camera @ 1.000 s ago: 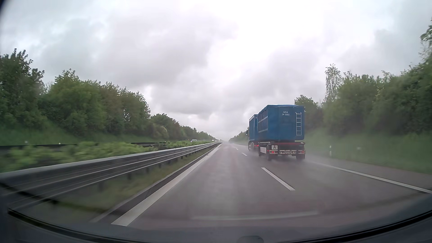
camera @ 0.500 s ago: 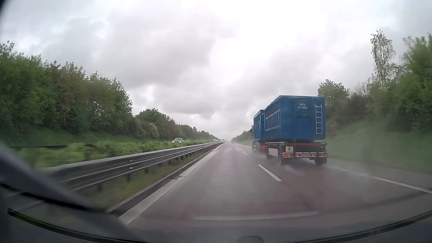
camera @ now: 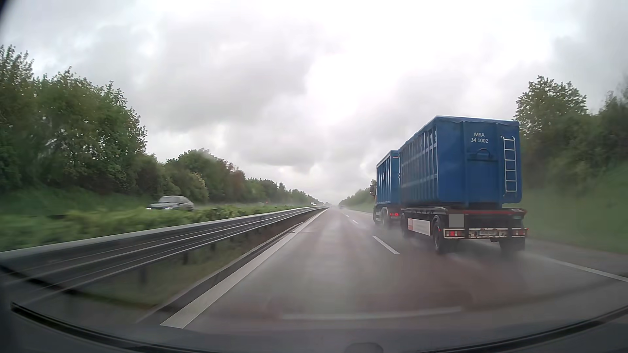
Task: Follow the waypoints while adhering to traffic rules and regulations
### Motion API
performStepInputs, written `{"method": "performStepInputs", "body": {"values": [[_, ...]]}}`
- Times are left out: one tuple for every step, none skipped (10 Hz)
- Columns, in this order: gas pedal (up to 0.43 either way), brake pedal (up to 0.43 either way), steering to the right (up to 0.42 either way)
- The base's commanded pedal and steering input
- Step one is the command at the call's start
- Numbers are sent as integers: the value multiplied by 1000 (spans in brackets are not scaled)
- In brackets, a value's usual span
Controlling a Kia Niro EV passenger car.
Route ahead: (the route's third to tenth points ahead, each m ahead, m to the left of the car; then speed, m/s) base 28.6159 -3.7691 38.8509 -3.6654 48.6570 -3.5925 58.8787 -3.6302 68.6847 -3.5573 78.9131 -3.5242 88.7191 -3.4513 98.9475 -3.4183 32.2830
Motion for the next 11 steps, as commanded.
{"method": "performStepInputs", "body": {"values": [[287, 0, -3], [287, 0, -3], [287, 0, -3], [287, 0, -3], [287, 0, -3], [287, 0, -3], [287, 0, -2], [287, 0, -2], [287, 0, -2], [287, 0, -1], [280, 0, -1]]}}
